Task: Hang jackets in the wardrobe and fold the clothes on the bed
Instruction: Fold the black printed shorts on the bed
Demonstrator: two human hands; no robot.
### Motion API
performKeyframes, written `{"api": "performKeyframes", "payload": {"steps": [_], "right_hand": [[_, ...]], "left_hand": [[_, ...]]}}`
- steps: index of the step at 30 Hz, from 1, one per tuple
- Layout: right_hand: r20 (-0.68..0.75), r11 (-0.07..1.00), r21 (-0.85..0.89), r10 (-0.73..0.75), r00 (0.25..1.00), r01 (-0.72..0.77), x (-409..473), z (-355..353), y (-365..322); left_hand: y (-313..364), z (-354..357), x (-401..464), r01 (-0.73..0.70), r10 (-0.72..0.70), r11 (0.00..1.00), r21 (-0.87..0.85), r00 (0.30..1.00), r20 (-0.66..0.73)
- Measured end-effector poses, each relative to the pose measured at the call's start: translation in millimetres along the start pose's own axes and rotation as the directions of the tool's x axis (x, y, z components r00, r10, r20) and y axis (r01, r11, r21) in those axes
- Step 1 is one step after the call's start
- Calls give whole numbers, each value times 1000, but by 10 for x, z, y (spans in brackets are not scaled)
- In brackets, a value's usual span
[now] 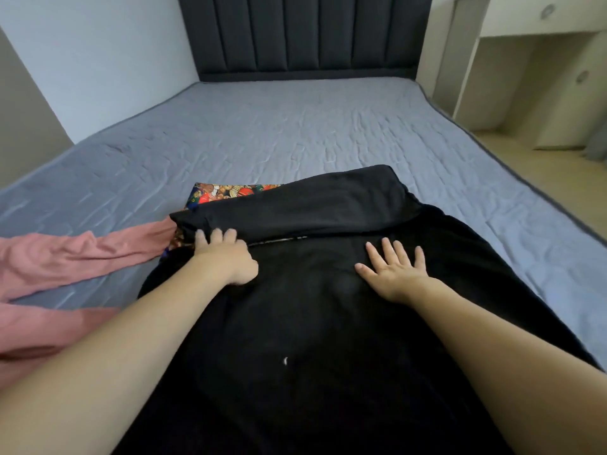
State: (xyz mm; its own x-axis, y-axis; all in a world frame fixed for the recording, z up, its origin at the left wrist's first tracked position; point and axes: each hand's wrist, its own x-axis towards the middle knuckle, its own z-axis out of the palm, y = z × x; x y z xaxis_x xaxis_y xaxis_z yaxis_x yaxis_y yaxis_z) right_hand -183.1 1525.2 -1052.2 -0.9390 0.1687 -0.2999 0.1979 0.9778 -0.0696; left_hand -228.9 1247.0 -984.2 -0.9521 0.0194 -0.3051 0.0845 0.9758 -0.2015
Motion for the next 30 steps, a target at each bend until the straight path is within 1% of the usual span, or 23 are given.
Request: {"api": "performKeyframes", "payload": {"steps": [1,2,3,4,6,7,8,9,11,14,15,16,18,20,21,22,23,24,25,26,27,28,30], "right_hand": [[15,1000,13,-10,1000,10,-101,0,12],[28,999,21,-25,999,25,-207,10,39],[37,999,22,-45,998,44,-302,31,70],[42,998,19,-66,997,66,-384,55,106],[55,995,7,-104,993,104,-500,68,186],[69,992,8,-124,990,124,-530,37,219],[89,990,11,-139,986,138,-546,-24,238],[115,988,12,-153,981,153,-557,-99,253],[170,983,33,-185,968,182,-569,-281,266],[178,973,124,-217,960,197,-701,-545,278],[194,967,159,-227,954,198,-755,-604,286],[247,960,210,-236,940,186,-813,-663,280],[402,933,348,-238,884,93,-945,-755,268],[497,894,447,-266,826,19,-1065,-808,234],[515,892,451,-286,808,29,-1119,-831,197],[508,912,405,-283,813,64,-1160,-836,144],[483,950,292,-250,839,116,-1187,-812,78],[422,980,114,-196,885,162,-1193,-767,2],[319,980,-71,-156,935,188,-1180,-715,-77],[198,953,-229,-154,968,199,-1163,-657,-160],[121,925,-331,-155,981,187,-1136,-607,-223],[102,916,-368,-129,986,158,-1109,-595,-261],[159,910,-407,-20,987,84,-940,-670,-209]], "left_hand": [[164,-78,-259,-153,158,985,-79,985,68],[334,-141,-544,-273,299,948,-166,941,156],[496,-201,-839,-355,402,910,-217,882,244],[639,-260,-1127,-424,472,881,-208,818,330],[880,-301,-1538,-537,521,835,-116,706,480],[986,-254,-1679,-590,523,805,-56,664,534],[1077,-182,-1798,-644,524,765,24,643,558],[1151,-83,-1900,-682,523,722,120,651,551],[1240,88,-2062,-687,532,680,256,703,473],[1242,91,-2039,-679,577,691,248,725,376],[1207,53,-1930,-660,577,723,202,739,349],[1145,8,-1789,-617,554,779,116,763,334],[952,-70,-1471,-465,476,877,-119,810,342],[758,-143,-1186,-329,404,899,-290,877,258],[679,-172,-1065,-273,355,892,-360,917,184],[624,-204,-972,-234,310,875,-424,943,119],[592,-221,-898,-217,281,859,-463,957,74],[584,-230,-846,-218,271,857,-467,961,49],[584,-231,-802,-228,270,871,-434,962,35],[590,-226,-767,-245,276,895,-374,961,30],[598,-226,-738,-264,287,917,-298,958,32],[606,-238,-716,-285,301,934,-215,952,47],[604,-316,-698,-314,317,948,-45,940,126]]}}
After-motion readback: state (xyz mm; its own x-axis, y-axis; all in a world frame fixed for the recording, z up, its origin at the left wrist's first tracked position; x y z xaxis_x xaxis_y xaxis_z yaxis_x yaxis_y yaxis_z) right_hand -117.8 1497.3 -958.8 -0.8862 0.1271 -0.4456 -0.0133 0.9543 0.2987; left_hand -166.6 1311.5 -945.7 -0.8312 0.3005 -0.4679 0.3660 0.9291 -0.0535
